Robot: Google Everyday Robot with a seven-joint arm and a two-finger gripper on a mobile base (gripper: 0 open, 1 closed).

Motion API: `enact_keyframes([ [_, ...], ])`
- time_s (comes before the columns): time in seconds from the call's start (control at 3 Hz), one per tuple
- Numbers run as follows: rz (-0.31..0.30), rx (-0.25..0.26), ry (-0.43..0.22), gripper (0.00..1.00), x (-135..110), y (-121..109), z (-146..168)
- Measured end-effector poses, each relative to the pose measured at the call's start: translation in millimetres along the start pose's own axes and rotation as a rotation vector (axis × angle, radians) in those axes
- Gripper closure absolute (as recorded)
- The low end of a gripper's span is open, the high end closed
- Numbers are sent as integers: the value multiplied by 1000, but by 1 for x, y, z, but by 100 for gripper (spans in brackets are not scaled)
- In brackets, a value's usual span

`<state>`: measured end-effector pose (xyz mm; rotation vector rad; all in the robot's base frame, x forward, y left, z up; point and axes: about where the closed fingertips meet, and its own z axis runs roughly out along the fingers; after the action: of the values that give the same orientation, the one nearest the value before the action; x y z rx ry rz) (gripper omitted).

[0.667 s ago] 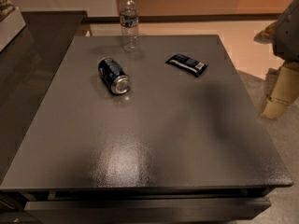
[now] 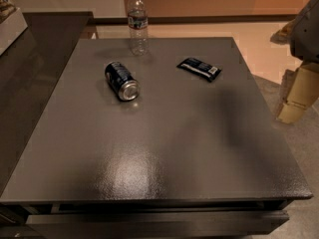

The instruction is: Place pepsi can upright

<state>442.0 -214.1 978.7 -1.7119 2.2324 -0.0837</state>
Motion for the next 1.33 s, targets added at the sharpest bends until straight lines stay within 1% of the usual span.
enact_keyframes([
  [0.33, 9, 5, -33, 0, -30, -6, 1],
  [0.67, 42, -8, -61, 0, -69, -17, 15],
  [1.0, 91, -41, -70, 0, -107, -30, 37],
  [1.33, 162, -92, -67, 0, -144, -43, 67],
])
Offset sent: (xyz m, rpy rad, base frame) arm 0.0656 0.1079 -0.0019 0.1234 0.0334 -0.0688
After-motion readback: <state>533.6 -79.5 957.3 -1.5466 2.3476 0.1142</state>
